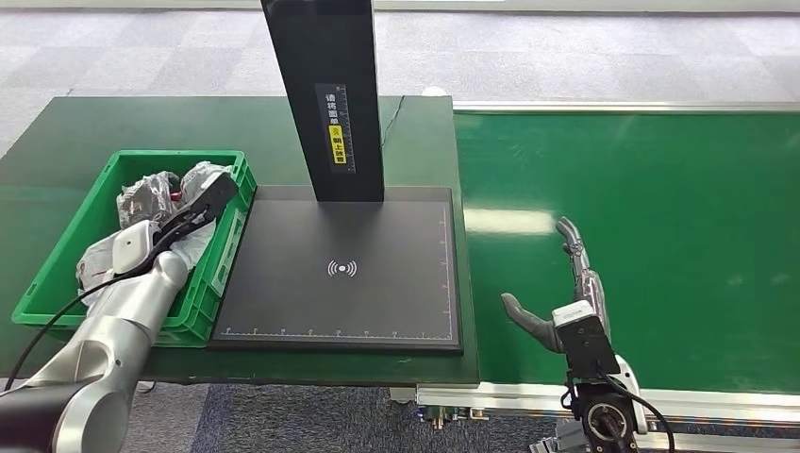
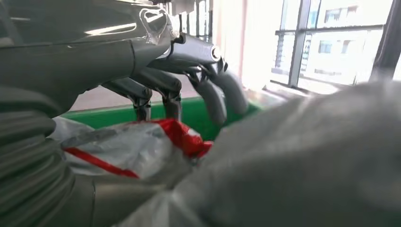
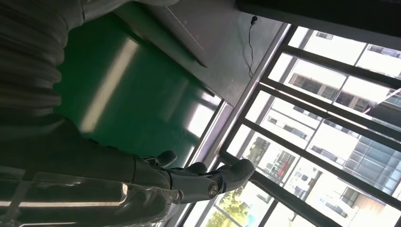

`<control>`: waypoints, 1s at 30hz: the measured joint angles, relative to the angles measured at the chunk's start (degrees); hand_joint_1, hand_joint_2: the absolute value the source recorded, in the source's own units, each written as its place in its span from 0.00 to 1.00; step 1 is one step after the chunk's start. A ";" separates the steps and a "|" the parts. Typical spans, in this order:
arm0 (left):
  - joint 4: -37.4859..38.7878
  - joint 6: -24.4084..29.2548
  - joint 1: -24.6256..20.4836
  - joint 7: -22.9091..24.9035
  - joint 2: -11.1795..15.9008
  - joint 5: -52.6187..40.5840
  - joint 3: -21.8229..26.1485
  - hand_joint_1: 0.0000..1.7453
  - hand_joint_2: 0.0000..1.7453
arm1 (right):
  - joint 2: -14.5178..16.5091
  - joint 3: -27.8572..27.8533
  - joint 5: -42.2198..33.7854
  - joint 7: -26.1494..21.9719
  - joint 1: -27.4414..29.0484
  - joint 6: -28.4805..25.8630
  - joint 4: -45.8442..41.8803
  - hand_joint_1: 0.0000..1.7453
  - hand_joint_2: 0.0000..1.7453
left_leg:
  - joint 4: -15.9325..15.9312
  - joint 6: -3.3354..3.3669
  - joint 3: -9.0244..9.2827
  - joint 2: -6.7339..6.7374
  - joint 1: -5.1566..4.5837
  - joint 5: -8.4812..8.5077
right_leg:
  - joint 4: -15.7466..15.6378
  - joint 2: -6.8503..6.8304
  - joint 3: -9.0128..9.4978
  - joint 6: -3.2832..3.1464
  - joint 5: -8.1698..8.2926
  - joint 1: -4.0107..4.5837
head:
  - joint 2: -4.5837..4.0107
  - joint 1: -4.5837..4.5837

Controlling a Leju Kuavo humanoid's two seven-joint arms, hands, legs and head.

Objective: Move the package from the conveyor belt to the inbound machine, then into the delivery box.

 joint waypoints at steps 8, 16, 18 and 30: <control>-2.21 21.04 0.94 -11.33 -2.26 4.75 0.22 0.00 1.00 | 0.15 -0.01 0.14 0.14 1.04 -0.04 -0.01 0.00 1.00 | 0.01 0.00 0.00 -0.01 -0.01 -0.01 | 0.00 0.01 0.00 0.00 0.00 -0.01 | 0.00 0.01; -23.64 23.57 8.85 -52.18 -11.65 14.54 13.28 0.00 1.00 | 0.16 0.05 -1.25 -1.60 1.67 -1.20 0.07 0.00 1.00 | 0.01 0.01 -0.03 0.06 -0.02 -0.05 | -0.02 0.05 -0.05 0.00 0.00 -0.02 | 0.00 -0.07; -27.43 23.57 10.19 -54.11 -13.77 19.13 14.78 0.00 0.75 | 0.13 0.05 -1.64 -1.97 1.70 -1.63 0.15 0.00 1.00 | 0.01 0.01 -0.03 0.03 -0.02 -0.05 | -0.03 0.04 -0.05 0.00 0.00 -0.02 | 0.00 -0.06; -43.25 -0.04 23.00 -38.58 -14.35 64.67 -9.68 0.00 1.00 | -0.76 0.01 -4.04 -4.11 2.79 -3.27 0.17 0.00 1.00 | 0.00 0.03 -0.06 0.03 -0.04 -0.10 | -0.04 0.02 -0.03 0.01 0.00 -0.05 | 0.00 -0.07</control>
